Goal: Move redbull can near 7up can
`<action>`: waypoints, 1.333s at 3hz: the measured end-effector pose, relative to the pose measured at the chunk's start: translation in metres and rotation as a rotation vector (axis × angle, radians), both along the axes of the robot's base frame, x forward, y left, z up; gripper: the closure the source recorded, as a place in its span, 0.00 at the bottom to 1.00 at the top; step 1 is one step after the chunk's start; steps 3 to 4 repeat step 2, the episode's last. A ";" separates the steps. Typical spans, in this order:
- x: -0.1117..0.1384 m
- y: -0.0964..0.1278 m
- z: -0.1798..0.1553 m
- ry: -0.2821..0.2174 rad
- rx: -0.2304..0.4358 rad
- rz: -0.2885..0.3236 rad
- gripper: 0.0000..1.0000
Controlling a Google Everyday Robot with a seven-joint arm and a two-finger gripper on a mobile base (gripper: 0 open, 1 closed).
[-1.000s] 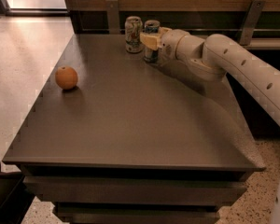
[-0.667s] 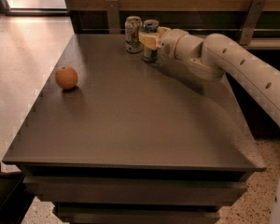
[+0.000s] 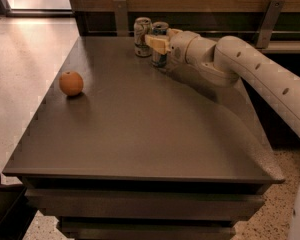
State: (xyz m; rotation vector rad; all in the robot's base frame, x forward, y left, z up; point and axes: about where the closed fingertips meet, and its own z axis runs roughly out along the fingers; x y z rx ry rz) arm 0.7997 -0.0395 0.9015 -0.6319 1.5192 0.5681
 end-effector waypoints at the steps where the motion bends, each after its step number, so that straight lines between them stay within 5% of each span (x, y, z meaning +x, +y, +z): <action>1: 0.000 0.003 0.000 0.000 0.001 0.004 0.00; 4: 0.000 0.003 0.000 0.000 0.001 0.004 0.00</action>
Offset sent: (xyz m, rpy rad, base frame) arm -0.0001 0.0027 0.0001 0.0007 0.0000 0.0036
